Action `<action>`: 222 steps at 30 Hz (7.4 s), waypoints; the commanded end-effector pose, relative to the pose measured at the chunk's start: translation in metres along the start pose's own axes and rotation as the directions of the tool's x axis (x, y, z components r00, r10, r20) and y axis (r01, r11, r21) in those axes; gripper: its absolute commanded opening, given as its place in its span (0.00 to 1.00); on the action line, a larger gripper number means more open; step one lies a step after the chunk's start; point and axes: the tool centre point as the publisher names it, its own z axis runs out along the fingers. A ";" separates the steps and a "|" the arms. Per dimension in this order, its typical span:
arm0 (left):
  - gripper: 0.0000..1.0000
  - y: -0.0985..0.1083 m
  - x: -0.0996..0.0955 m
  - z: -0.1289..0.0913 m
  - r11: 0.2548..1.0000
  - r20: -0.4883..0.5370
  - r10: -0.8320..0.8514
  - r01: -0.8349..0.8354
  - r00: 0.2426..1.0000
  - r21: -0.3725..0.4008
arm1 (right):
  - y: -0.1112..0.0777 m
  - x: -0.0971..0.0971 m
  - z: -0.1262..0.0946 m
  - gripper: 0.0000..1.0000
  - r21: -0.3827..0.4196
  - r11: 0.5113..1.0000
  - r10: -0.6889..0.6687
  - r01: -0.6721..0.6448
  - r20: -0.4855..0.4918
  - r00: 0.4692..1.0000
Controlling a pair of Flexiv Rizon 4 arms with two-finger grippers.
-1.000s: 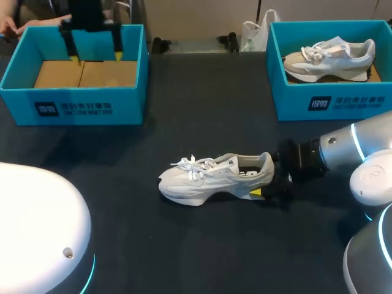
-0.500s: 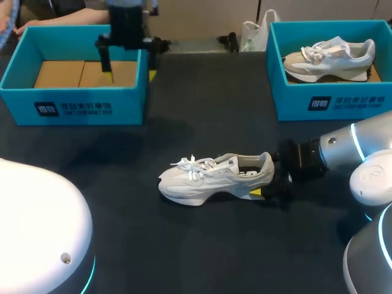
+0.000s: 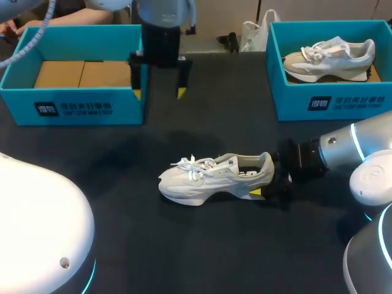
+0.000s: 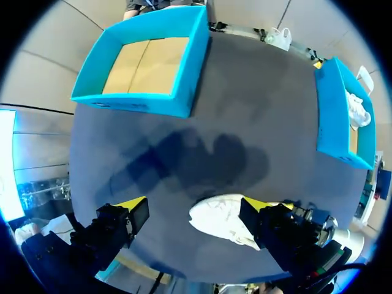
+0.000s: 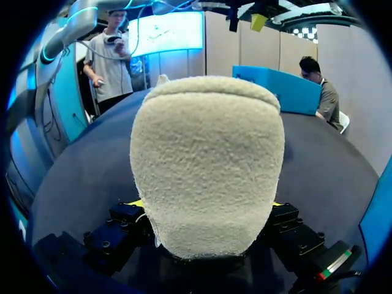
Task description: Take the shoe out of the shoebox, open the shoe tongue, remove and reinsert the insole, then place the shoe into the shoebox
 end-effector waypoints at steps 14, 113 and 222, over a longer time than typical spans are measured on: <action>1.00 0.073 0.043 0.018 0.993 0.014 0.115 -0.116 0.993 0.035 | 0.000 -0.002 0.007 0.00 0.008 1.000 0.001 -0.001 0.000 1.000; 0.85 0.123 0.093 0.101 0.960 0.255 0.275 -0.281 0.927 -0.016 | 0.000 -0.002 0.007 0.00 0.008 1.000 0.001 -0.001 0.000 1.000; 1.00 0.080 -0.012 0.078 0.876 0.176 0.425 -0.453 0.888 0.166 | 0.000 -0.002 0.007 0.00 0.008 1.000 0.001 -0.001 0.000 1.000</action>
